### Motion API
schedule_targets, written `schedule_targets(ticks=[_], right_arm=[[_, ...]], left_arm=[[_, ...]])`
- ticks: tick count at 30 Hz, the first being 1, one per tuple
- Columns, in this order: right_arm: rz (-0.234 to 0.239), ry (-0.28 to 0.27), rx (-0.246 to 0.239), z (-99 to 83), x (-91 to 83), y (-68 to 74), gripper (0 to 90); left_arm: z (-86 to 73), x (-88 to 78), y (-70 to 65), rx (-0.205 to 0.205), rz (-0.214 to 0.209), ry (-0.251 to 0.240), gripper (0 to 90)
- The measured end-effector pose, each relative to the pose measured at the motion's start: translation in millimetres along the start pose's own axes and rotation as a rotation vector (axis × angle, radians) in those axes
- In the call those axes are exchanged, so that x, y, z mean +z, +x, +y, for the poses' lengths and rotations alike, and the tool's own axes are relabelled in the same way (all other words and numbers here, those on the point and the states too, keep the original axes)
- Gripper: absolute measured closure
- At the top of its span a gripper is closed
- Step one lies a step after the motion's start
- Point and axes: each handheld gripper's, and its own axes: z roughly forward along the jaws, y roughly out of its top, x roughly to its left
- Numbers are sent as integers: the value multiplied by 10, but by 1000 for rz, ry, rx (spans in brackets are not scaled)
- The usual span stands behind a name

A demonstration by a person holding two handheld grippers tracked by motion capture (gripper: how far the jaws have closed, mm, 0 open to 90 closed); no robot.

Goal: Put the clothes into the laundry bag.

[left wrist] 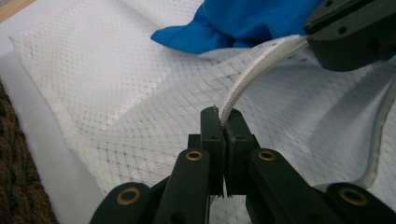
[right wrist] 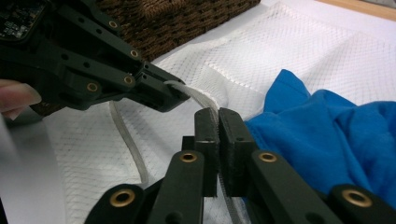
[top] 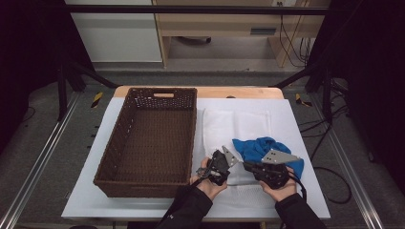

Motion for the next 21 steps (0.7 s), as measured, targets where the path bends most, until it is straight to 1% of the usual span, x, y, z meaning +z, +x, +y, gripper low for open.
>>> schedule_targets(ticks=[1, 2, 4, 6, 7, 8, 9, 11, 12, 13, 14, 15, 16, 17, 18, 19, 20, 21], right_arm=[[0, -6, 4, -4, -12, -2, 854], [7, -12, 13, -6, -34, -7, 829], [2, -47, 20, -2, -92, -19, 748], [-24, -84, 31, 19, -169, -42, 696], [-49, -102, 32, 31, -206, -64, 640], [-91, -115, 39, 40, -238, -92, 552], [-152, -136, 50, 39, -265, -134, 427], [-237, -143, 71, 20, -286, -200, 305], [-273, -142, 85, -2, -289, -246, 243], [-293, -136, 108, -29, -285, -295, 193], [-316, -119, 131, -55, -274, -344, 145], [-341, -103, 149, -82, -260, -389, 121], [-358, -83, 165, -105, -245, -429, 82], [-373, -58, 181, -121, -225, -470, 62], [-368, -39, 205, -137, -205, -501, 67], [-355, -30, 218, -153, -181, -529, 64], [-333, -7, 240, -169, -133, -545, 68], [-314, 0, 247, -174, -105, -540, 68]], left_arm=[[8, 4, 6, -1, -3, -2, 890], [15, 7, 13, -3, -6, -3, 890], [17, 6, 30, -2, -8, -8, 890], [12, -1, 43, -5, -16, -15, 890], [9, -10, 47, 0, -15, -17, 890], [4, -22, 48, 6, -19, -21, 889], [0, -27, 48, 6, -20, -22, 889], [-6, -26, 39, 6, -25, -32, 888], [-8, -31, 38, 13, -27, -30, 888], [-10, -36, 35, 15, -29, -29, 888], [-14, -38, 32, 15, -31, -34, 888], [-18, -42, 28, 14, -33, -37, 887], [-22, -45, 23, 14, -33, -39, 887], [-24, -45, 19, 13, -34, -42, 887], [-25, -46, 17, 12, -30, -43, 887], [-26, -45, 18, 13, -32, -44, 887], [-26, -46, 18, 13, -30, -44, 887], [-26, -46, 19, 12, -32, -45, 887]])
